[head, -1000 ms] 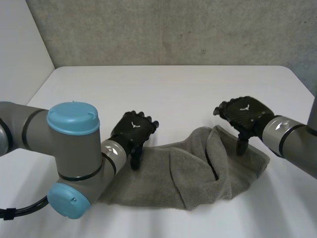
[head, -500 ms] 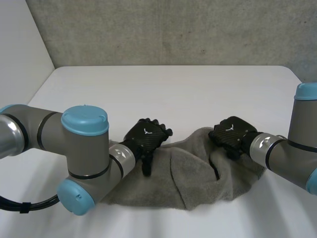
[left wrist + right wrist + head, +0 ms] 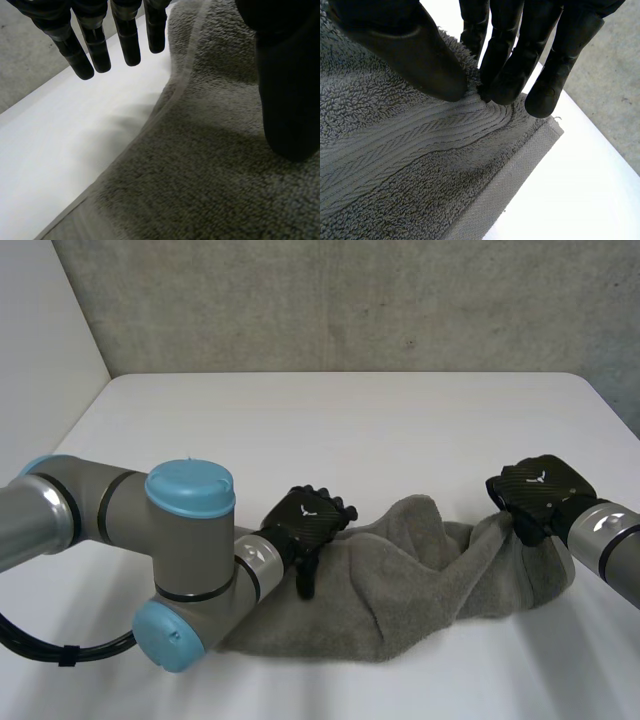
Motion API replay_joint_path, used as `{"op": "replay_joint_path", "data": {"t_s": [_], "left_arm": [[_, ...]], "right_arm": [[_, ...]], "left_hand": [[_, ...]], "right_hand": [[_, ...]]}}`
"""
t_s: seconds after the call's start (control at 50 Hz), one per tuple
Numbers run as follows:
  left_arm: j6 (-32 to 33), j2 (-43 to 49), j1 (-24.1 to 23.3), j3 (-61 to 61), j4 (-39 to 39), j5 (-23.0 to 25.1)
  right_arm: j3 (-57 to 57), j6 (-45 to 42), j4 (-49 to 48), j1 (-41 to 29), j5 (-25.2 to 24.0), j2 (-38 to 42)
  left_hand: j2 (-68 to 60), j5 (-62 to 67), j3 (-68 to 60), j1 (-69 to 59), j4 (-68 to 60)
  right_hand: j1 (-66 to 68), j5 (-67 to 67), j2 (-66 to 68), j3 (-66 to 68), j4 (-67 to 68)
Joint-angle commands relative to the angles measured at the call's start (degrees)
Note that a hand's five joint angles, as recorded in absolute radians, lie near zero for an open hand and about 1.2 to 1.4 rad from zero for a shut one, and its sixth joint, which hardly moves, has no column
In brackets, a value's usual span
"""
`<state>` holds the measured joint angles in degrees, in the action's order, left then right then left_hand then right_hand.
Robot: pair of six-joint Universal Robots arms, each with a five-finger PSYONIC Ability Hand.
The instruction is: Fold the towel.
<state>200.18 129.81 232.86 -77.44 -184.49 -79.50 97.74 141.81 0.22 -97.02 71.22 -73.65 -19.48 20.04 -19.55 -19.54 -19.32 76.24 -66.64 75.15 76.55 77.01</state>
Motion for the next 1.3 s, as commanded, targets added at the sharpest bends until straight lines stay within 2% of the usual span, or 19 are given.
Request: {"op": "replay_joint_path", "data": {"t_s": [0.02, 0.16, 0.2, 0.22, 0.26, 0.34, 0.42, 0.5, 0.62, 0.72, 0.76, 0.78, 0.82, 0.88, 1.0, 1.1, 1.2, 1.26, 1.3], "left_arm": [[-0.2, 1.0, -3.0, 0.9, 0.0, 3.8], [-0.3, 0.9, -4.0, 1.1, 0.1, 6.0], [-0.3, 0.9, -4.2, 1.2, 0.0, 6.0], [-0.3, 0.9, -4.2, 1.2, 0.0, 6.0], [-0.2, 0.9, -4.2, 1.3, 0.0, 5.8], [-0.1, 0.8, -4.1, 1.4, -0.2, 5.1], [0.0, 0.9, -3.8, 2.7, -0.4, -0.5], [1.1, 0.7, -2.7, 4.8, -1.3, -7.8], [4.9, 0.4, 0.2, 9.6, -4.8, -10.3], [8.2, -1.5, 4.4, 17.4, -9.7, -12.7], [6.6, -5.1, 5.7, 21.3, -13.6, -13.2], [6.6, -5.1, 5.7, 21.3, -13.6, -13.2], [4.2, -9.9, 6.2, 22.0, -19.9, -13.2], [3.5, -13.6, 6.1, 21.5, -24.1, -13.0], [3.6, -17.0, 6.3, 17.9, -23.8, -11.5], [3.7, -18.7, 7.1, 9.9, -23.3, -7.8], [6.1, -18.6, 6.9, -3.3, -17.9, -4.7], [7.8, -18.2, 6.7, -6.5, -16.0, -4.6], [12.2, -17.7, 6.3, -12.4, -14.0, -4.5]], "right_arm": [[0.4, -0.3, -0.1, 0.1, 0.0, 0.1], [0.6, -0.3, -0.2, 0.0, 0.0, 0.1], [0.6, -0.3, -0.2, 0.0, 0.0, 0.2], [0.6, -0.3, -0.2, 0.0, 0.0, 0.2], [0.4, -0.3, -0.3, 0.1, 0.0, 0.2], [-0.1, -0.4, -0.4, 0.1, 0.1, 0.2], [-2.1, -0.2, -0.5, -0.2, 0.2, 0.2], [-6.8, 0.6, -1.1, -0.9, 0.5, 0.4], [-14.5, 1.9, -5.7, -3.8, 1.7, 1.6], [-23.7, 2.9, -18.1, -5.4, 7.9, 4.3], [-27.1, 3.7, -27.9, -6.2, 11.6, 4.0], [-27.1, 3.7, -28.0, -6.2, 11.6, 4.0], [-27.9, 5.3, -32.9, -8.5, 12.1, 2.6], [-27.7, 6.1, -32.7, -10.2, 12.0, 0.8], [-25.5, 6.2, -28.9, -10.4, 11.8, 0.3], [-21.8, 6.3, -21.6, -10.1, 10.4, 0.4], [-13.6, 5.6, -15.3, -10.1, 6.0, 0.5], [-11.4, 5.5, -14.5, -10.1, 5.7, 0.5], [-7.2, 5.0, -13.8, -9.7, 5.2, 0.6]], "left_hand": [[0.9, -11.4, 0.9, 0.9, 0.7], [-4.9, -5.7, -4.8, -4.8, -5.0], [-17.9, 7.3, -17.8, -17.8, -18.1], [-18.0, 7.4, -17.9, -17.9, -18.1], [-37.9, 27.3, -37.8, -37.9, -38.1], [-50.1, 39.6, -50.0, -50.1, -50.3], [-60.5, 49.9, -60.4, -60.4, -60.7], [-60.5, 50.0, -60.5, -60.5, -60.7], [-60.5, 50.0, -60.5, -60.5, -60.7], [-60.5, 50.0, -60.5, -60.5, -60.7], [-60.5, 50.0, -60.5, -60.5, -60.7], [-60.5, 50.0, -60.5, -60.5, -60.7], [-60.5, 50.0, -60.5, -60.5, -60.7], [-60.5, 50.0, -60.5, -60.5, -60.7], [-60.5, 50.0, -60.5, -60.5, -60.7], [-60.5, 50.0, -60.5, -60.5, -60.7], [-60.5, 50.0, -60.5, -60.5, -60.7], [-60.5, 50.0, -60.5, -60.5, -60.7], [-60.5, 50.0, -60.5, -60.5, -60.7]], "right_hand": [[3.8, -3.4, 4.8, 3.5, 3.0], [3.8, -3.4, 4.8, 3.5, 3.0], [3.8, -3.4, 4.8, 3.5, 3.0], [3.8, -3.4, 4.8, 3.5, 3.0], [3.8, -3.4, 4.8, 3.5, 3.0], [3.8, -3.4, 4.8, 3.5, 3.0], [3.8, -3.4, 4.8, 3.5, 3.0], [3.8, -3.4, 4.8, 3.5, 3.0], [3.8, -3.4, 4.8, 3.5, 3.0], [3.8, -3.4, 4.8, 3.5, 3.0], [3.8, -3.4, 4.8, 3.5, 3.0], [3.8, -3.4, 4.8, 3.5, 3.0], [3.8, -3.4, 4.8, 3.5, 3.0], [3.8, -3.4, 4.8, 3.5, 3.0], [3.8, -3.4, 4.8, 3.5, 3.0], [3.8, -3.4, 4.8, 3.5, 3.0], [3.8, -3.4, 4.8, 3.5, 3.0], [3.8, -3.4, 4.8, 3.5, 3.0], [3.8, -3.4, 4.8, 3.5, 3.0]]}}
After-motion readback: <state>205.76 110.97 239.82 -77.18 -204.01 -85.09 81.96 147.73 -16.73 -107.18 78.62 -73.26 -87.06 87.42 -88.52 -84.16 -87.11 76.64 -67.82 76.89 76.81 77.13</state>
